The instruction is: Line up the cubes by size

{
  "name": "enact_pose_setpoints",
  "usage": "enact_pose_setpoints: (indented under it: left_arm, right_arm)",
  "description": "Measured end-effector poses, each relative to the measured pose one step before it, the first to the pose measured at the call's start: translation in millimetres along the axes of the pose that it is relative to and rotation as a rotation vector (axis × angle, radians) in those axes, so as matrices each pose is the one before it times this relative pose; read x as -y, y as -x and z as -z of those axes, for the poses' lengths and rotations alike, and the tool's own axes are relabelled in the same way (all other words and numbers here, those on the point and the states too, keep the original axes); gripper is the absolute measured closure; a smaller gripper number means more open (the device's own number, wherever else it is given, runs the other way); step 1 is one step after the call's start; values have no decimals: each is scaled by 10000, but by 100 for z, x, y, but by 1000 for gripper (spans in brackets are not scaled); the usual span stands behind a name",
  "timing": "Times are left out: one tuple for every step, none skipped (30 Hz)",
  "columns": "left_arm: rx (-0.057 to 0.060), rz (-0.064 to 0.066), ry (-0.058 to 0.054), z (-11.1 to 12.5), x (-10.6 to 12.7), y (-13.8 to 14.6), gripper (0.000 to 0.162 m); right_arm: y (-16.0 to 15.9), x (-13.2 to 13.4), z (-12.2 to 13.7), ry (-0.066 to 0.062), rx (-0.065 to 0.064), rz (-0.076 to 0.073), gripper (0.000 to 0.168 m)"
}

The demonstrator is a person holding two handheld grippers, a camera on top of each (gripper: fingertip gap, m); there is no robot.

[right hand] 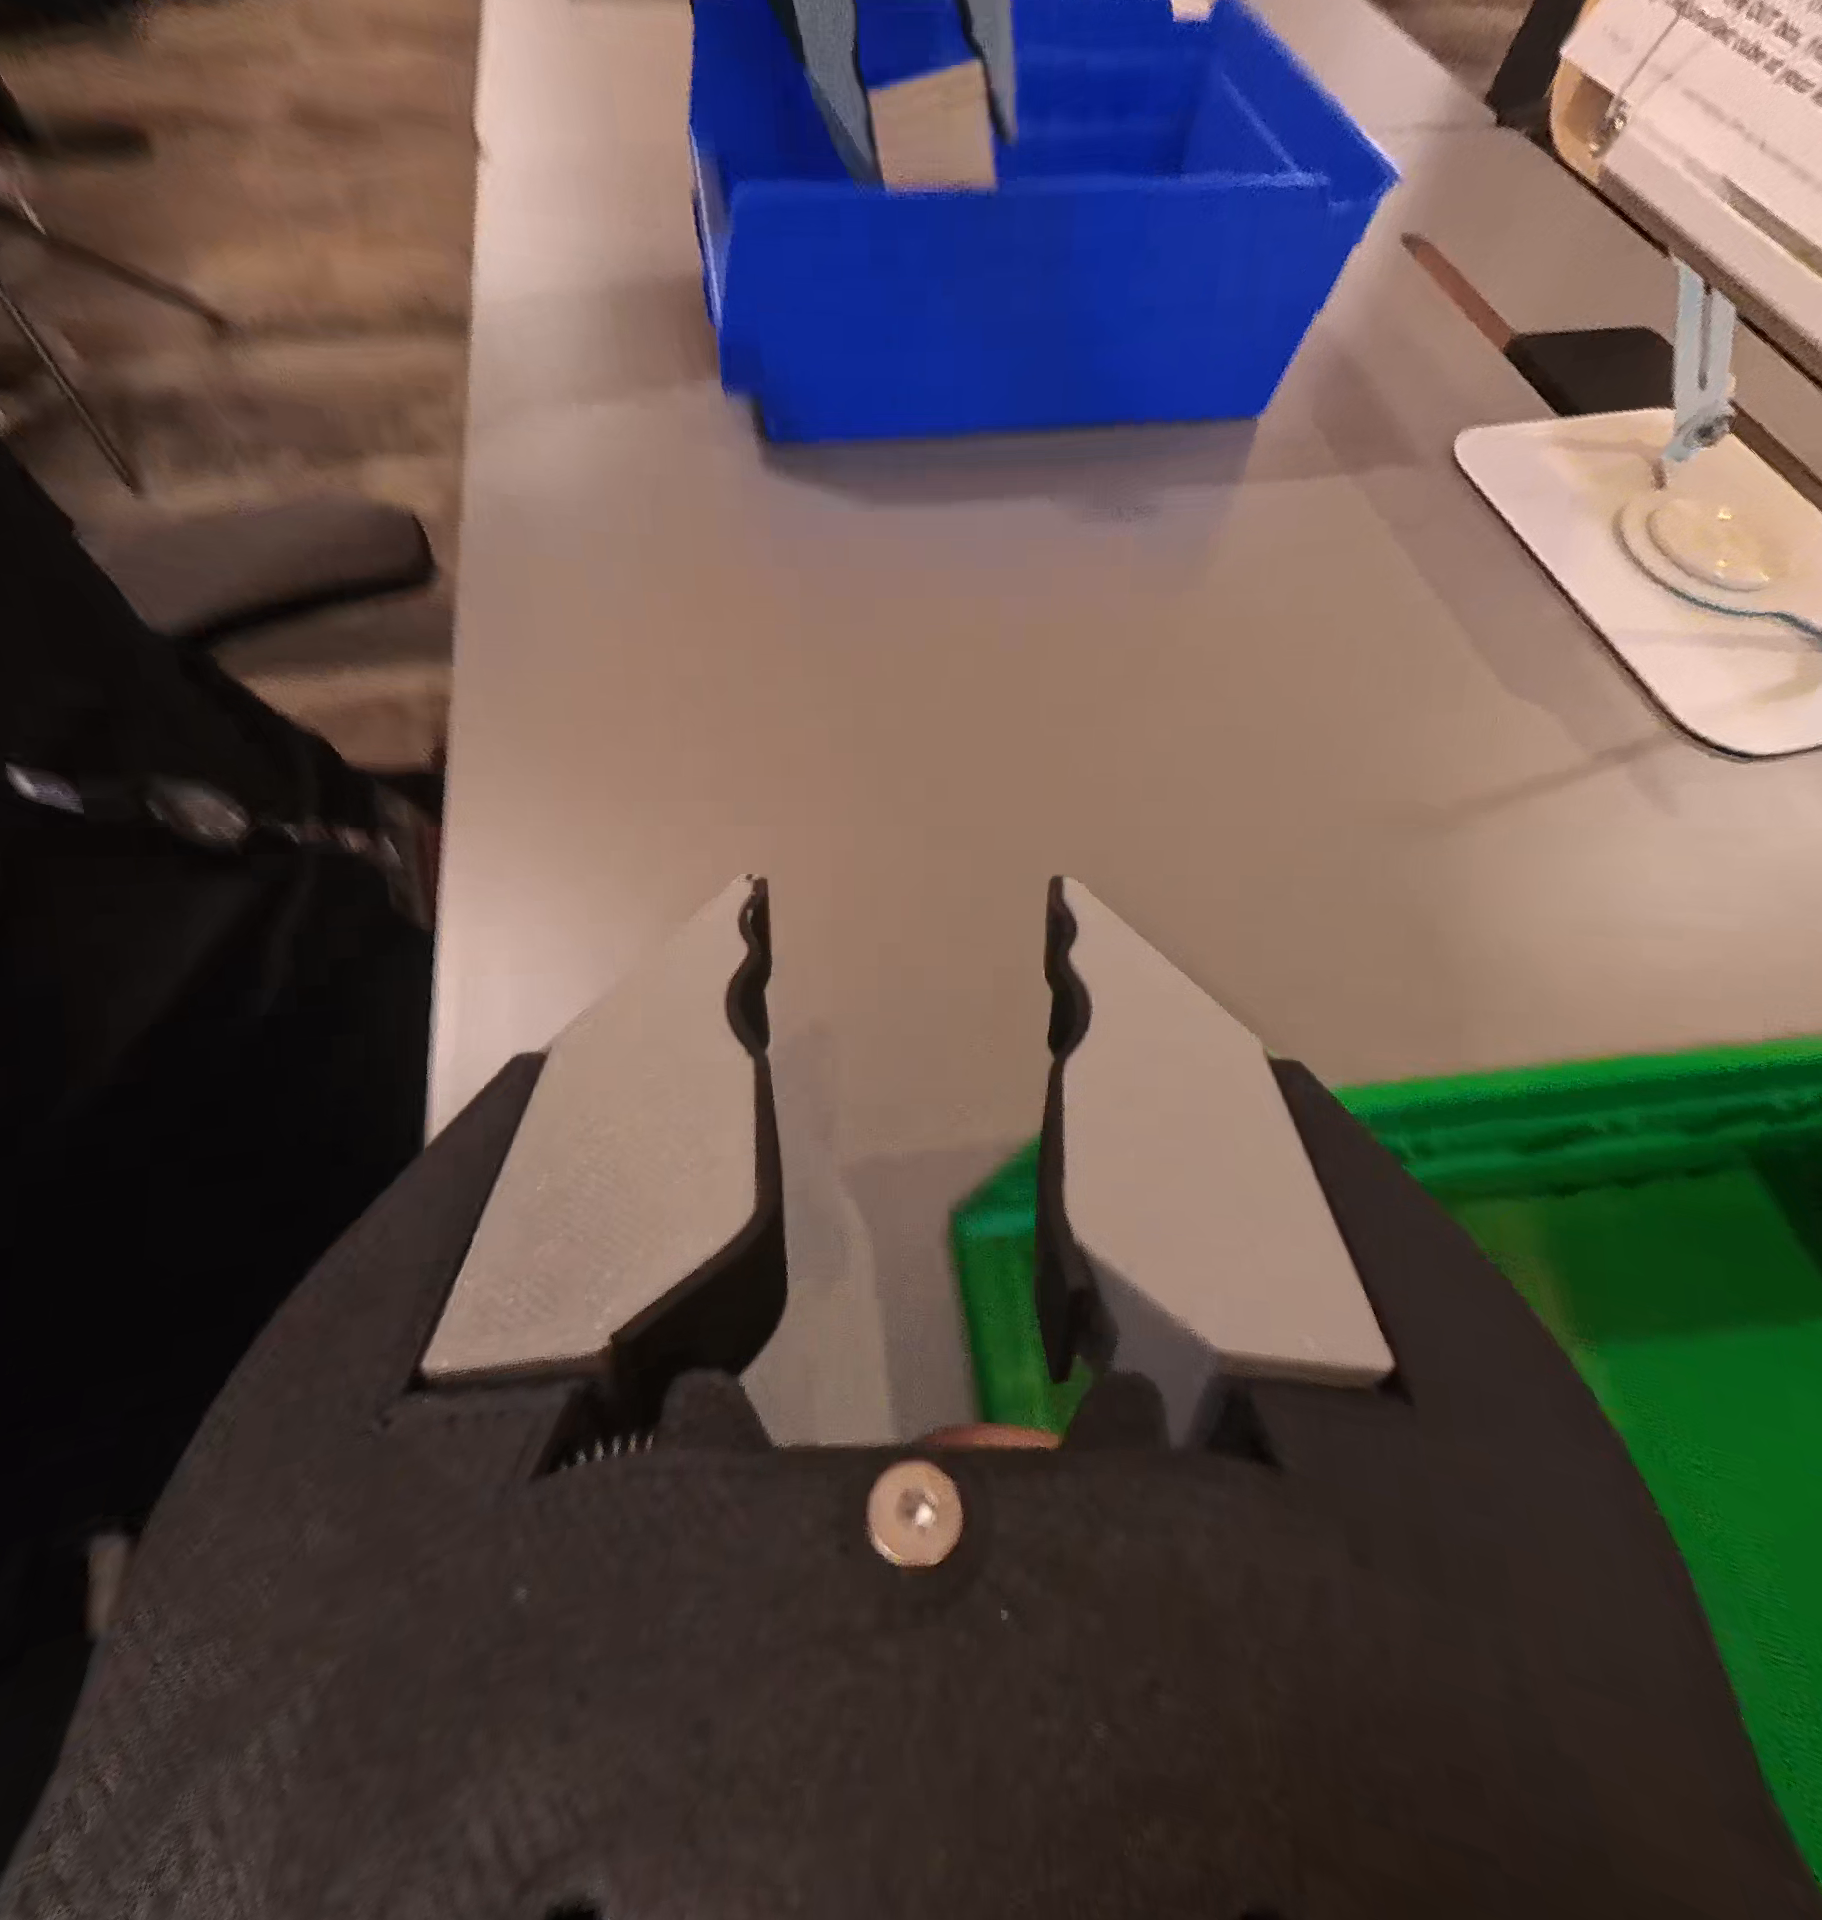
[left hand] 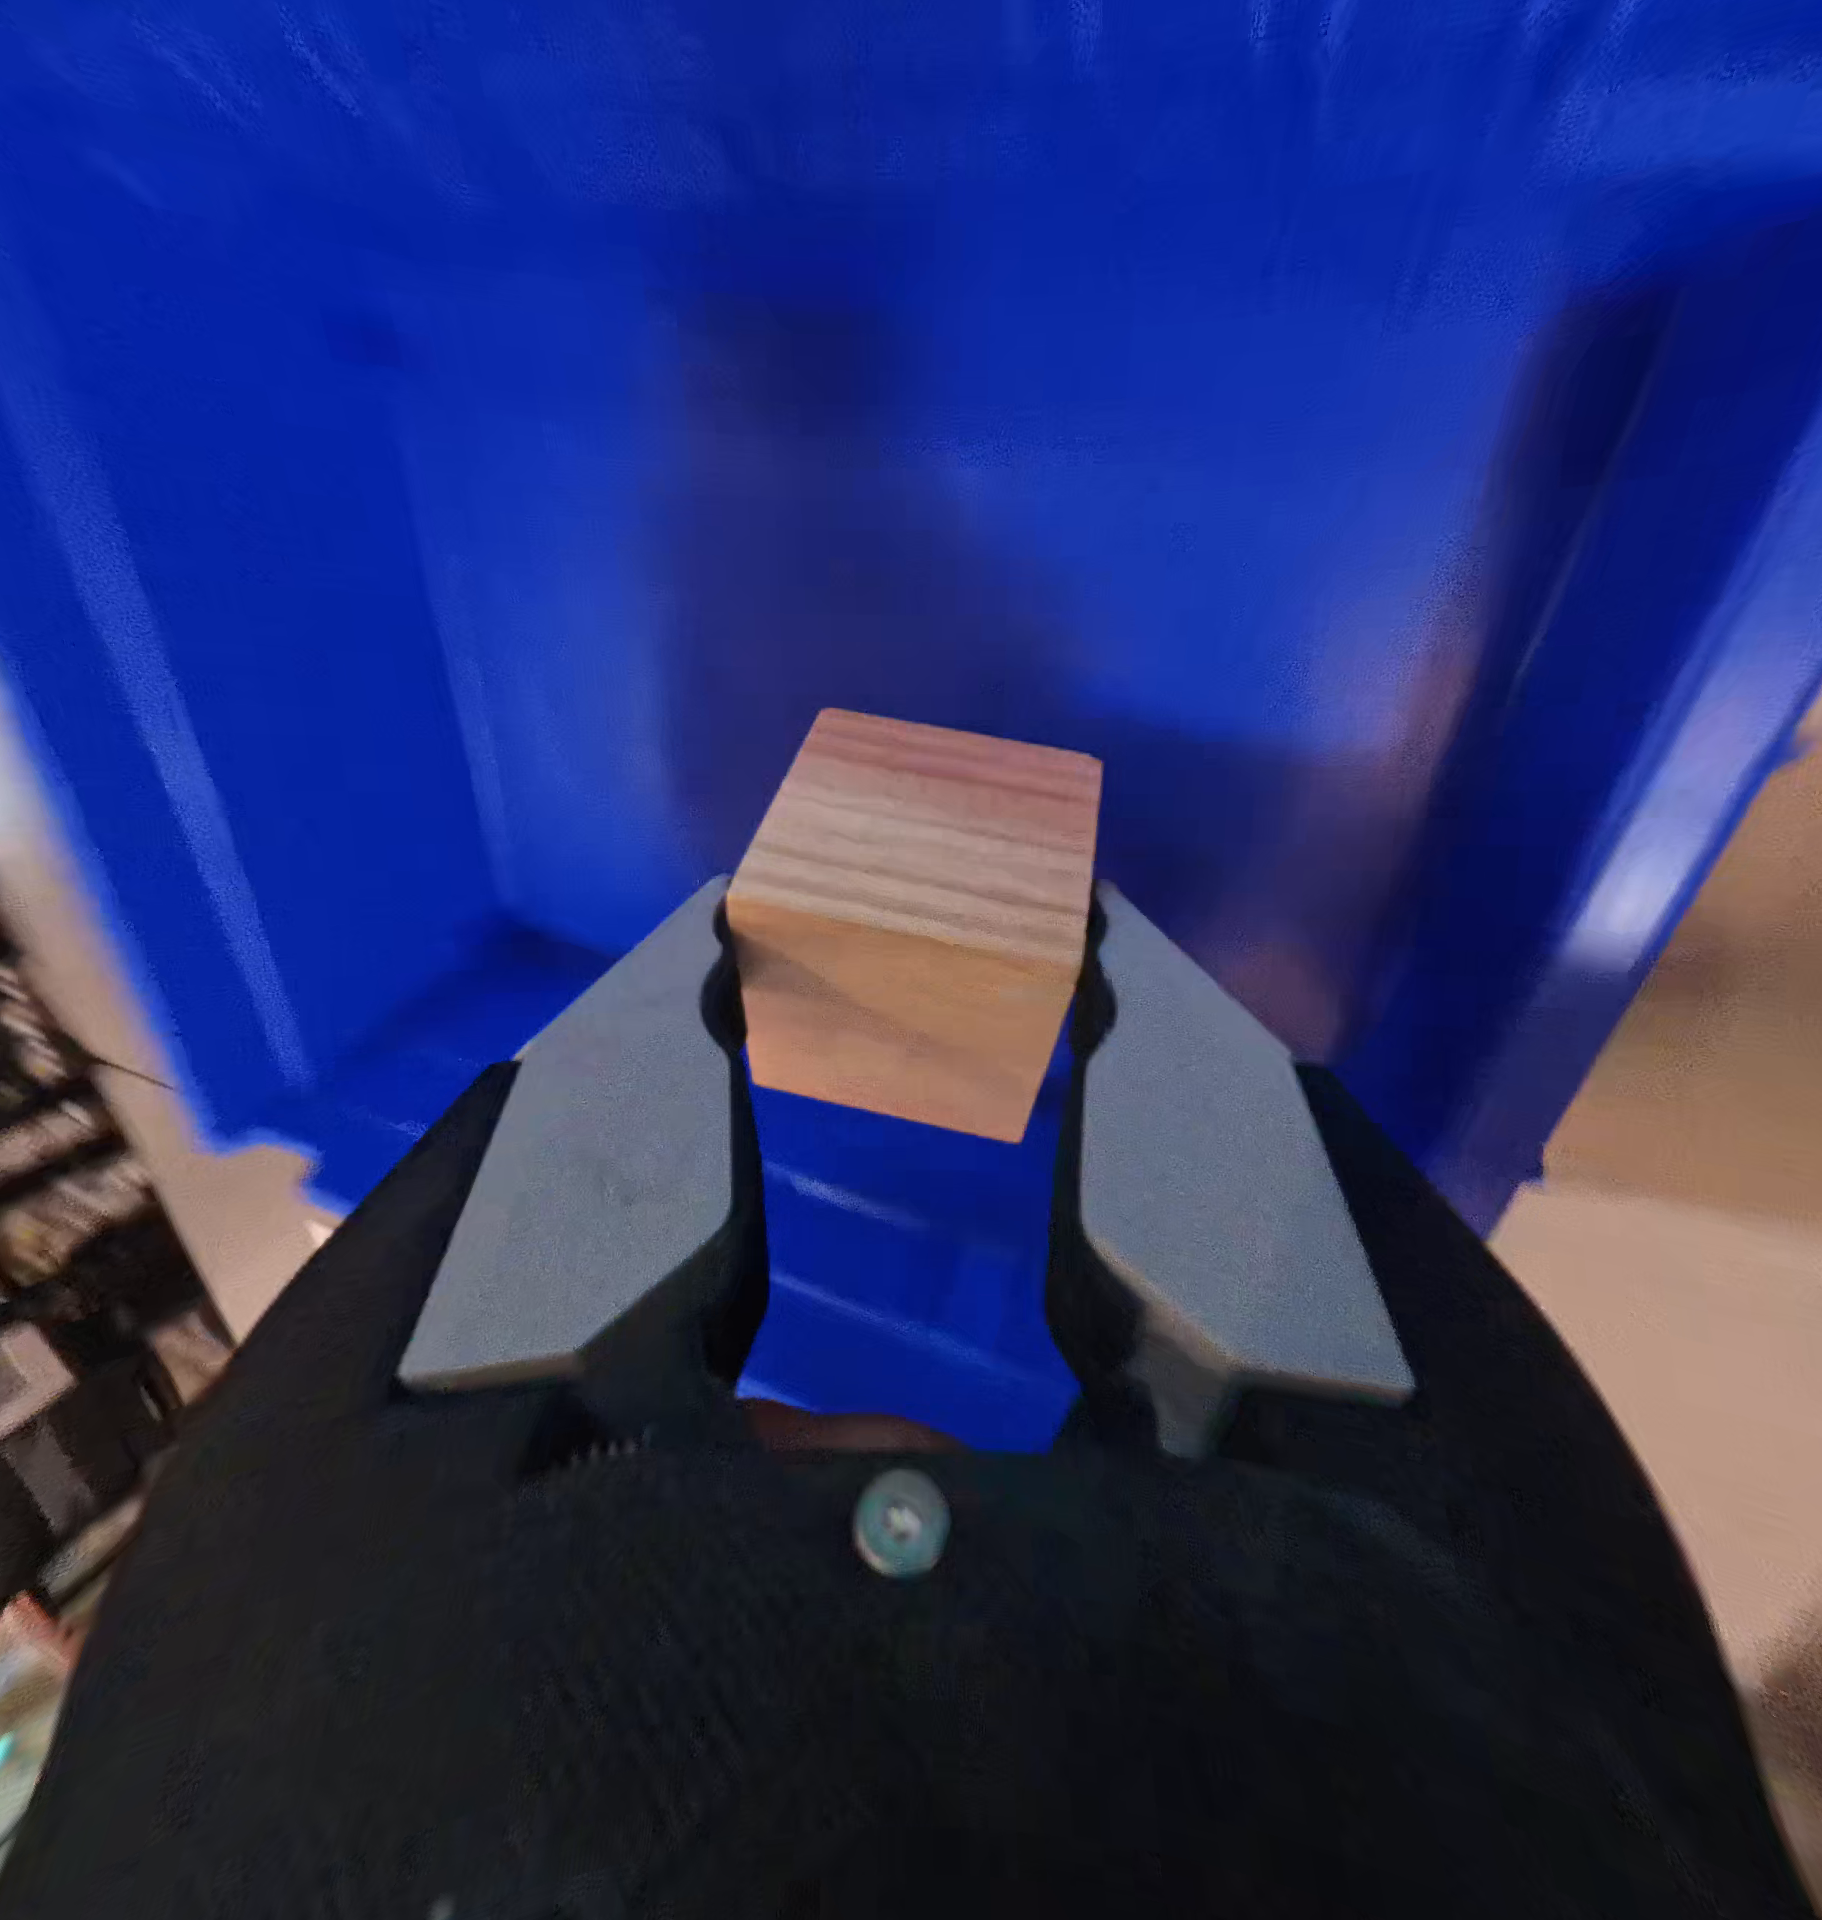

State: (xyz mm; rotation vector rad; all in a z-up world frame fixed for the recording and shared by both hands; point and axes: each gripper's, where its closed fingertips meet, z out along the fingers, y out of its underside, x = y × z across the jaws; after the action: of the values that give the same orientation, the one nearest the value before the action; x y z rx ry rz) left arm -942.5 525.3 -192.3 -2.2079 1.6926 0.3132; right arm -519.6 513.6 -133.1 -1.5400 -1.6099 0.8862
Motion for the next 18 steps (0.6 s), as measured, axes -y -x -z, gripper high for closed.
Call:
enact_pose_setpoints:
  left_arm:
    - [689,83,-1223,1435,2396,797,100]
    - [676,31,-1292,1339,2749,690,100]
    - [702,-58,-1377,1175,3101,590,99]
    - [662,-61,-1399,854,3320,434,100]
    - [516,-53,-1303,473,3297,91,100]
    - [355,-83,-1159,130,3090,-276,100]
    - [262,-88,-1024,-201,2828,-558,100]
    - [165,-111,-893,-464,2453,-787,100]
    - [123,-129,-724,-677,2008,-904,101]
    - [87,-115,-535,-814,1526,-949,101]
    - [71,-90,-423,-868,1150,-961,100]
    - [100,-21,-358,-899,823,-864,100]
    - [58,2,-197,-863,386,-864,100]
    - [88,-58,-7,-799,-44,-757,100]
    - [245,-111,58,-671,-242,-425,100]
    - [307,-61,41,-467,-253,-159,100]
    - [152,49,74,-275,-331,-142,101]
    - [26,118,8,-144,-252,-174,101]
  right_arm:
    - [417,771,-685,-316,171,-409,116]
    - [297,962,-768,-397,98,-398,114]
    - [378,1073,-850,-454,184,-428,112]
    - [670,1039,-958,-391,404,-448,108]
    - [715,1070,-1060,-382,484,-450,107]
    - [504,1063,-1134,-390,402,-449,107]
    - [355,1022,-1185,-383,364,-468,106]
    - [445,968,-1193,-380,469,-454,103]
    - [466,862,-1148,-356,505,-442,101]
    - [275,788,-1051,-364,401,-465,101]
    - [187,683,-924,-353,349,-472,100]
    - [199,616,-721,-348,356,-408,98]
    - [112,538,-504,-357,293,-334,98]
    - [-92,255,-342,-216,169,-278,103]
    - [-639,-226,-259,72,-210,-202,110]
    - [-834,-354,-106,138,-372,23,111]
    - [-359,-138,98,-1,-85,-23,111]
    - [-195,-238,157,66,38,-161,111]
